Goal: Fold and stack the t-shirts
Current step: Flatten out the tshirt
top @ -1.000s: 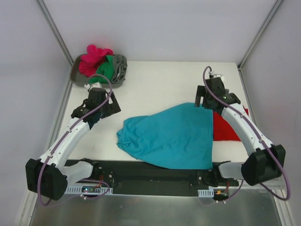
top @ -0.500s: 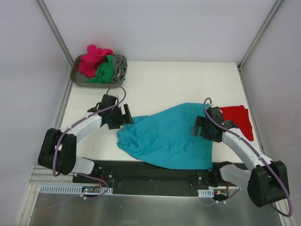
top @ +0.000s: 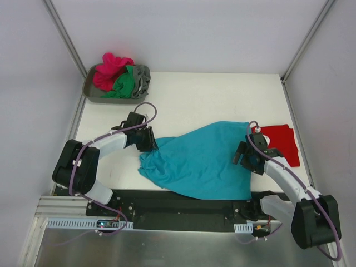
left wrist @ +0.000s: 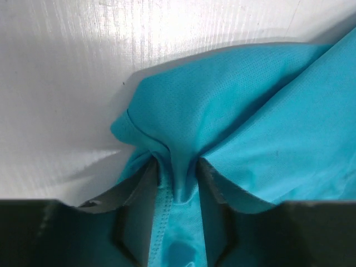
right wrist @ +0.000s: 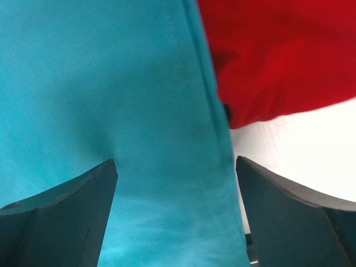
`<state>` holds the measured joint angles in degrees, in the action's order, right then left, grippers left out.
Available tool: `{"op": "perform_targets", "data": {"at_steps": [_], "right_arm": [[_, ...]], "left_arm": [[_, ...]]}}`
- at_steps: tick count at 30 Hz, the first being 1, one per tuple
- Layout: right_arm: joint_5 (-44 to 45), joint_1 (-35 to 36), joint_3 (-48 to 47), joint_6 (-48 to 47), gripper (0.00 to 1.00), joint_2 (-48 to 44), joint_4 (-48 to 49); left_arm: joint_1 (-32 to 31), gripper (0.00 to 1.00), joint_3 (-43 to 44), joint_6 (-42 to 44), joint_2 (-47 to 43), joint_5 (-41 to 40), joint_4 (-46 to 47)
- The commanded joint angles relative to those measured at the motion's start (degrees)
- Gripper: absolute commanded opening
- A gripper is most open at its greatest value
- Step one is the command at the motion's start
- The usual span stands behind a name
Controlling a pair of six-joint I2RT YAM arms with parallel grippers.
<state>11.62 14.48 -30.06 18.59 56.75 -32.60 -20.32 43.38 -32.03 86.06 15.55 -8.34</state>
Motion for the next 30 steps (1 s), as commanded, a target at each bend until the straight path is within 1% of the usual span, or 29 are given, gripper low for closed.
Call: {"op": "perform_targets", "data": {"at_steps": [1,2,3,4,5,6,7,9,11,16,17,20,25,28,30], "right_arm": [[-7.47,-0.24,0.0,-0.04,0.84,3.89,5.96],[-9.4,-0.24,0.18,-0.13,0.79,4.07,6.93],[-10.99,-0.15,0.36,0.13,0.72,3.98,7.63],[-11.0,-0.15,0.62,0.13,0.62,3.55,7.99],[-12.92,-0.15,0.71,0.13,0.53,2.76,8.16],[-12.94,-0.07,0.88,0.04,0.38,1.88,8.25],[-12.94,-0.15,0.88,-0.04,0.28,0.65,8.25],[-13.11,-0.15,0.62,-1.61,0.12,-2.24,8.78],[-13.81,-0.07,-0.25,-4.51,0.02,-5.67,9.66],[-15.74,0.02,-7.45,-10.14,0.01,-15.87,9.14],[-16.27,0.02,-10.77,-11.02,0.01,-17.8,8.18],[-18.46,-0.07,-18.25,-12.0,0.0,-20.88,6.59],[-26.89,0.02,-29.42,-12.61,0.01,-24.84,6.49],[-32.08,-0.07,-36.62,-11.56,0.03,-25.64,6.23],[-34.02,0.02,-39.71,-10.77,0.03,-26.07,6.23]], "left_arm": [[-0.86,0.0,1.19,0.13,1.39,0.19,2.62],[-0.87,0.0,0.75,-0.57,1.04,-0.86,2.97],[-0.78,0.0,0.22,-0.75,0.43,-1.48,3.59],[-0.78,0.0,-0.39,-1.19,-0.8,-2.36,4.38],[-0.86,0.0,-1.27,-1.63,-2.2,-3.59,5.08],[-0.78,0.0,-1.97,-1.72,-4.13,-4.73,5.87],[-0.78,0.0,-2.76,-1.72,-5.89,-5.96,6.83],[-0.78,0.0,-3.99,-1.28,-10.63,-7.98,8.07],[-0.78,0.0,-4.7,-0.93,-15.98,-9.83,8.07],[-0.78,0.0,-4.79,0.91,-33.73,-12.03,10.01],[-0.86,0.0,-4.53,1.7,-38.81,-12.04,10.18],[-0.87,0.0,-2.25,2.85,-48.59,-12.47,10.18],[-0.78,0.0,5.03,4.61,-58.19,-11.68,8.51],[-0.87,0.0,10.39,4.78,-61.09,-11.86,8.51],[-0.78,0.0,13.74,5.57,-61.98,-11.16,6.85]]}}
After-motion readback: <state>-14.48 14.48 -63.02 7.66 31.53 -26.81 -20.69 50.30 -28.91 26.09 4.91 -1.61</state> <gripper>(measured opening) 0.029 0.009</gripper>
